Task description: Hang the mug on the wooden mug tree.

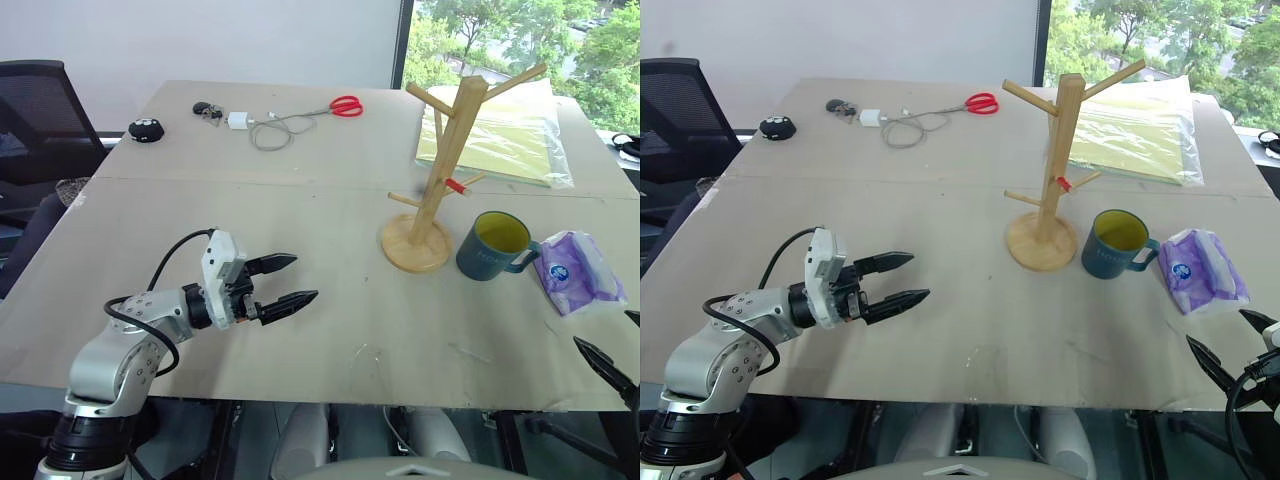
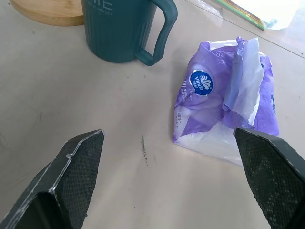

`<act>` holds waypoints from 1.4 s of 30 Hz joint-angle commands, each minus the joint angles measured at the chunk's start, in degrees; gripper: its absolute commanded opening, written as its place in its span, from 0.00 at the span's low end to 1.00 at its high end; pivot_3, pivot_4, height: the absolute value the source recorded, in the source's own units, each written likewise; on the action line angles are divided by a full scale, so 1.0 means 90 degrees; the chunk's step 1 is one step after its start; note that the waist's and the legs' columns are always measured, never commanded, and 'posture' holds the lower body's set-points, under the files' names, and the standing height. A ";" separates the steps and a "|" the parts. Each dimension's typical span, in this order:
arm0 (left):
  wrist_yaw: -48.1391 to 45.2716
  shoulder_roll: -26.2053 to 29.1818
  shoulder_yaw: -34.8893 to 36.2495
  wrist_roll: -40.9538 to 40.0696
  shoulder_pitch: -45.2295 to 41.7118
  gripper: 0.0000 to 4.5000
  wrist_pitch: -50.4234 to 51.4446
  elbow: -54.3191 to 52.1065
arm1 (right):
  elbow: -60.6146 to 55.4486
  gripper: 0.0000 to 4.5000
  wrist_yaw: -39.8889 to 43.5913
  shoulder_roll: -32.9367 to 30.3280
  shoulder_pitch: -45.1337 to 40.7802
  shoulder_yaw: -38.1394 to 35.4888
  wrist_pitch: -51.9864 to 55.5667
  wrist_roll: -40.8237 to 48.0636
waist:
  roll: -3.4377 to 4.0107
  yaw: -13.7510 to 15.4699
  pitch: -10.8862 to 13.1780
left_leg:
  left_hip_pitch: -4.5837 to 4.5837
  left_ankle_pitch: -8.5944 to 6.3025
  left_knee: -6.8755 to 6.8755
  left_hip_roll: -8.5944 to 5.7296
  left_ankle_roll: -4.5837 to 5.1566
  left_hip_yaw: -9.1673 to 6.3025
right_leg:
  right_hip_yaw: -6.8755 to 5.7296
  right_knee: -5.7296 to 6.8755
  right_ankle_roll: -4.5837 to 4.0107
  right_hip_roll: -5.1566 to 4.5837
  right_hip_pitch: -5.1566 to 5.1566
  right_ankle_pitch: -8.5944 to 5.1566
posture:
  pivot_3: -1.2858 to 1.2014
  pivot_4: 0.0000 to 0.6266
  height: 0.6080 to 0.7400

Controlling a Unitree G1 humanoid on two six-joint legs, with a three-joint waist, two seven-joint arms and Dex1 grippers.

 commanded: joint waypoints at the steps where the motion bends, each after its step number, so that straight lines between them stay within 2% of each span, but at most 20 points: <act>1: -0.0095 0.0103 0.0039 -0.0043 -0.0110 1.00 -0.0012 -0.0157 | -0.0196 0.98 -0.0290 -0.0052 -0.0099 0.0027 0.0265 0.0102 | 0.0000 0.0000 0.0000 | 0.0000 0.0000 0.0000 0.0000 0.0000 0.0000 | 0.0000 0.0000 0.0000 0.0000 0.0000 0.0000 | 0.52 0.24 1.00; 8: -0.0746 0.0232 0.0020 -0.0722 -0.0474 1.00 0.0195 -0.0637 | -0.0329 0.98 -0.1417 -0.0511 -0.1137 0.0281 0.1690 0.0118 | 0.0000 -0.0006 0.0000 | 0.0001 0.0001 0.0002 0.0000 0.0000 0.0006 | 0.0002 0.0000 -0.0003 -0.0005 -0.0001 0.0002 | 0.52 0.24 1.00; 13: -0.1232 0.0443 -0.0082 -0.0887 -0.0499 1.00 0.0183 -0.0953 | -0.0037 0.98 -0.2035 -0.0809 -0.1914 0.0640 0.2598 -0.0019 | 0.0001 -0.0005 0.0000 | -0.0004 0.0002 -0.0002 -0.0004 -0.0003 0.0002 | 0.0001 0.0000 -0.0004 0.0009 -0.0003 0.0001 | 0.52 0.24 1.00; 20: -0.1135 0.0351 -0.0175 -0.0957 -0.0578 1.00 0.0247 -0.1141 | 0.1292 0.98 -0.2554 -0.1335 -0.3278 0.1581 0.3573 -0.0414 | -0.0001 -0.0011 0.0001 | -0.0001 0.0002 0.0004 -0.0011 0.0002 0.0013 | 0.0013 0.0000 -0.0002 0.0010 0.0000 0.0002 | 0.52 0.24 1.00; 25: -0.0990 0.0281 -0.0220 -0.0927 -0.0541 1.00 0.0229 -0.1241 | 0.2587 0.98 -0.2571 -0.1526 -0.4025 0.2253 0.3579 -0.0744 | -0.0001 -0.0012 0.0000 | -0.0002 0.0002 0.0001 -0.0011 0.0002 0.0009 | 0.0012 0.0000 -0.0002 0.0015 -0.0002 0.0002 | 0.52 0.24 1.00; 29: -0.0825 0.0246 -0.0127 -0.0899 -0.0468 1.00 0.0184 -0.1300 | 0.2845 0.60 -0.2356 -0.1736 -0.4060 0.2596 0.3527 -0.0854 | -0.0012 0.0000 -0.0006 | -0.0002 0.0002 0.0002 -0.0009 0.0002 0.0008 | 0.0014 -0.0001 0.0016 0.0019 0.0000 0.0012 | 0.52 0.24 1.00; 30: -0.0787 0.0238 -0.0112 -0.0893 -0.0450 1.00 0.0171 -0.1311 | 0.2846 0.45 -0.2322 -0.1767 -0.4028 0.2638 0.3517 -0.0869 | -0.0014 0.0003 -0.0007 | -0.0003 0.0002 0.0002 -0.0009 0.0002 0.0006 | 0.0012 -0.0002 0.0019 0.0019 0.0002 0.0014 | 0.52 0.24 1.00; 32: -0.0730 0.0213 -0.0115 -0.0889 -0.0409 1.00 0.0141 -0.1336 | 0.2832 0.26 -0.2323 -0.1757 -0.3995 0.2618 0.3487 -0.0894 | -0.0021 0.0005 -0.0011 | -0.0003 0.0001 0.0004 -0.0009 0.0003 0.0005 | 0.0010 -0.0003 0.0018 0.0016 0.0004 0.0013 | 0.52 0.24 1.00; 33: -0.0709 0.0202 -0.0118 -0.0890 -0.0387 1.00 0.0125 -0.1352 | 0.2804 0.11 -0.2329 -0.1732 -0.3980 0.2568 0.3492 -0.0896 | -0.0023 0.0004 -0.0012 | -0.0003 0.0000 0.0006 -0.0009 0.0004 0.0005 | 0.0010 -0.0003 0.0017 0.0016 0.0005 0.0012 | 0.52 0.24 1.00; 35: -0.0669 0.0172 -0.0107 -0.0896 -0.0355 1.00 0.0092 -0.1373 | 0.2667 0.01 -0.2434 -0.1642 -0.3941 0.2314 0.3532 -0.0898 | -0.0024 0.0005 -0.0012 | -0.0002 0.0000 0.0006 -0.0009 0.0004 0.0004 | 0.0009 -0.0002 0.0017 0.0016 0.0006 0.0012 | 0.52 0.24 1.00; 42: -0.0505 -0.0078 -0.0165 -0.0993 -0.0558 1.00 0.0077 -0.1218 | 0.1772 0.01 -0.2864 -0.1366 -0.3739 0.1005 0.3588 -0.0920 | -0.0011 0.0001 -0.0006 | -0.0010 0.0001 0.0006 -0.0010 0.0002 -0.0001 | 0.0005 -0.0002 0.0022 0.0015 0.0003 0.0015 | 0.52 0.24 1.00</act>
